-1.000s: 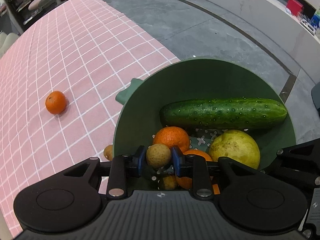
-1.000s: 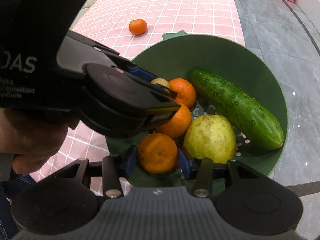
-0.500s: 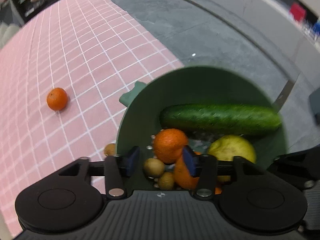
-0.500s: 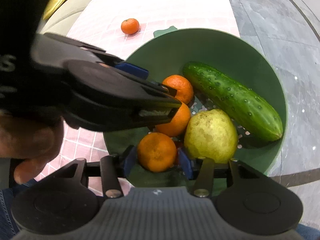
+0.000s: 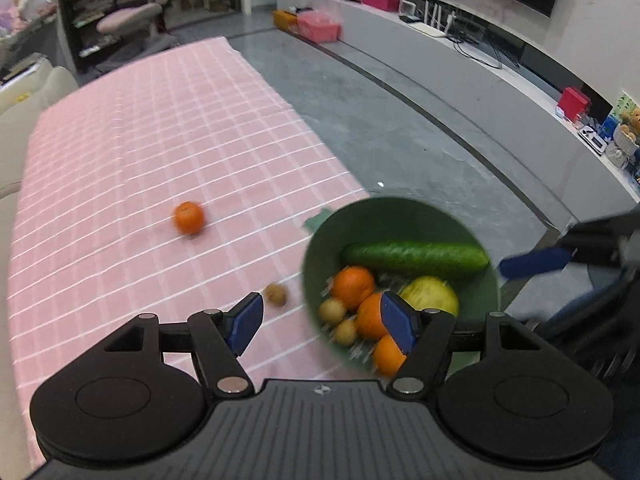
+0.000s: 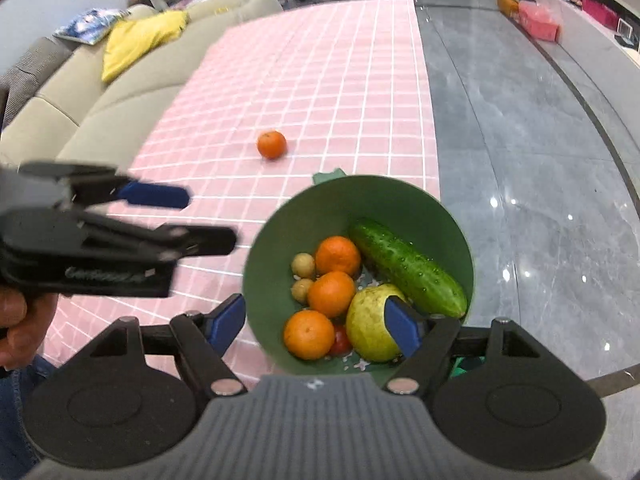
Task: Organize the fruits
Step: 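Open both grippers to drop the mandarin and kiwi into the colander, then grasp the last mandarin with the left gripper while the right gripper grasps the last kiwi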
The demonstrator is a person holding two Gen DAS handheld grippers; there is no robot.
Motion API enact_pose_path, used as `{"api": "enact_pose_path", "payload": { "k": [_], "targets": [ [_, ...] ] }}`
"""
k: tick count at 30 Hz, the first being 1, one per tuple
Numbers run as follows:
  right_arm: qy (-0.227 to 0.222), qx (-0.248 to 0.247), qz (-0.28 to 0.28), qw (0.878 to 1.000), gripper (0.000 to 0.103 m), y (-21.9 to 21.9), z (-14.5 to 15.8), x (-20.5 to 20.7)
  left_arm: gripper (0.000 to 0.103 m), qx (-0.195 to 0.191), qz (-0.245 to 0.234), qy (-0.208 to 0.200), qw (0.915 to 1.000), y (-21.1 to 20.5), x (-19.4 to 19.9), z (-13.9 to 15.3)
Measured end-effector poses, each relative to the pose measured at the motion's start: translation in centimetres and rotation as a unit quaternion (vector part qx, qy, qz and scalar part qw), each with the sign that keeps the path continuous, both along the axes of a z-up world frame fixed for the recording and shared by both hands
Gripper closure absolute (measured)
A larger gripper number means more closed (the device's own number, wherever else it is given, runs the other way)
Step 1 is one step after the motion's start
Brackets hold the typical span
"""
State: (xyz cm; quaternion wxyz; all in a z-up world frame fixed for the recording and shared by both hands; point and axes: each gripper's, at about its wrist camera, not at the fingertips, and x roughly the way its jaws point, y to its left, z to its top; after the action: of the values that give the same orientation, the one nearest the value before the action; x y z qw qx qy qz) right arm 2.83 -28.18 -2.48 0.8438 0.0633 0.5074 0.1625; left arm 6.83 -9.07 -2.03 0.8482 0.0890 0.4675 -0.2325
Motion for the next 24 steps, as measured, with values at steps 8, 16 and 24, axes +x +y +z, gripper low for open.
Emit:
{"api": "enact_pose_path", "payload": {
  "k": [8, 16, 24],
  "targets": [
    [-0.019, 0.026, -0.025, 0.999, 0.031, 2.7, -0.3, -3.8, 0.024, 0.01, 0.033, 0.008, 0.9994, 5.1, -1.3, -0.9],
    [-0.103, 0.028, -0.118, 0.987, 0.03, 10.6, -2.1, -7.4, 0.024, 0.019, 0.04, -0.008, 0.999, 8.1, 0.2, -0.4],
    [-0.119, -0.037, -0.208, 0.97, 0.031, 18.4, -5.8, -7.2, 0.026, 0.045, 0.019, -0.013, 0.9987, 10.2, 5.4, -2.5]
  ]
}}
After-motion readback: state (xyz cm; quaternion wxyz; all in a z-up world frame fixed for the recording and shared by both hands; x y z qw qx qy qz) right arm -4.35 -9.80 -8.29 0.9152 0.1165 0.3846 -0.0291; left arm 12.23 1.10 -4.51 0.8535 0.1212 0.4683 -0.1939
